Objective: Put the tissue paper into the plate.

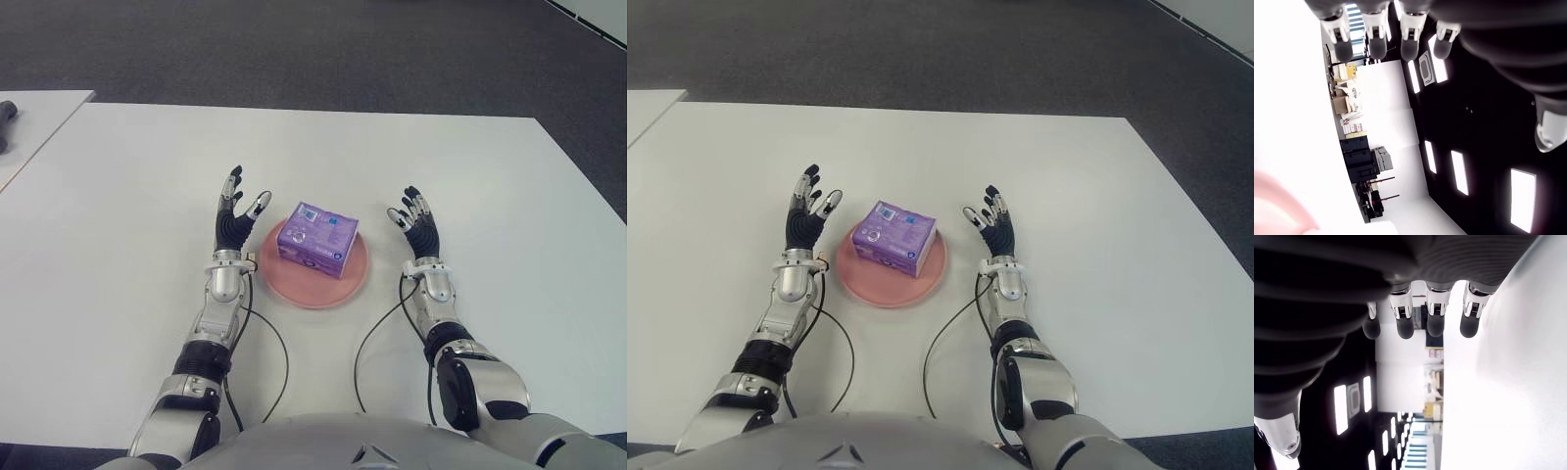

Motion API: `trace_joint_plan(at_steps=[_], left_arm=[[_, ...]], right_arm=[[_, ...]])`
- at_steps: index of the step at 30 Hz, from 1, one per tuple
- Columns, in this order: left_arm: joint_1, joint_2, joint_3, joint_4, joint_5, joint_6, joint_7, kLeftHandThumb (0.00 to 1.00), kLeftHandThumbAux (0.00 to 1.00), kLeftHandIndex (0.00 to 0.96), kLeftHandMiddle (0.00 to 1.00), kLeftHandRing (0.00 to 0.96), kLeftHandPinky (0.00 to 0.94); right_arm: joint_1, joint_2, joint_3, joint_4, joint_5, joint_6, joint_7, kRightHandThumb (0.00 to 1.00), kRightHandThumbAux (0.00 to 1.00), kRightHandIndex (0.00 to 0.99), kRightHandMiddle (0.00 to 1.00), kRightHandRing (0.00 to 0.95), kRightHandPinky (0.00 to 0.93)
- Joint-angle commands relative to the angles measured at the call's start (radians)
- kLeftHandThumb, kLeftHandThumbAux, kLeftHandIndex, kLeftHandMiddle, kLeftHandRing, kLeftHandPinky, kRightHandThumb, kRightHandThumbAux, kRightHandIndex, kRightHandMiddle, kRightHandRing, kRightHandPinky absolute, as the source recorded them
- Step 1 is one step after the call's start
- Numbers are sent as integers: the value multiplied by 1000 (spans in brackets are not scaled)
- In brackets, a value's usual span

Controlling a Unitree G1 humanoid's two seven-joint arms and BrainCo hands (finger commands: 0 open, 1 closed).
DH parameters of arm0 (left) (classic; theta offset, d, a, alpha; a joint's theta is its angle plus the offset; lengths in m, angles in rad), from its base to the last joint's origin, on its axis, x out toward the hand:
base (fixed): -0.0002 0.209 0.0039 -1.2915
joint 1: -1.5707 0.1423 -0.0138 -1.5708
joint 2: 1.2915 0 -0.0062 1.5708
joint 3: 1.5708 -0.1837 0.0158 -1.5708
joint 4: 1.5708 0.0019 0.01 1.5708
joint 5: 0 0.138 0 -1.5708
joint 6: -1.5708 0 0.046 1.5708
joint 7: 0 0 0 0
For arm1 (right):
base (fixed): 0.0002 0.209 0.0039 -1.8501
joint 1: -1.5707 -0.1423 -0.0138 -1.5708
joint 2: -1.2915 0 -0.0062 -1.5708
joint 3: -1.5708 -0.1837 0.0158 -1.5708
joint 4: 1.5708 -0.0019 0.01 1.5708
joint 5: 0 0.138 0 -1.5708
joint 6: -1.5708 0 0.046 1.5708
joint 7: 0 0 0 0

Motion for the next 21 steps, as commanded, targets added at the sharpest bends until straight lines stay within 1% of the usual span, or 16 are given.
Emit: trace_joint_plan(at_steps=[1, 8, 16, 21], left_arm=[[30, 2, -11, -11, -6, 1, -27, 0, 410, 0, 0, 0, 0], [45, 3, -10, -11, -5, -17, -37, 0, 390, 0, 0, 0, 0], [21, 28, 11, 53, -26, -64, -52, 0, 362, 0, 0, 0, 0], [14, 41, 22, 89, -28, -101, -41, 0, 354, 0, 0, 0, 0]], right_arm=[[67, 20, 4, 40, -2, 34, -3, 48, 587, 0, 0, 0, 0], [66, 18, 3, 41, -1, 35, -1, 48, 587, 0, 0, 0, 0], [65, 15, 1, 42, 1, 36, 2, 48, 587, 0, 0, 0, 0], [64, 13, 0, 43, 3, 37, 4, 48, 587, 0, 0, 0, 0]])
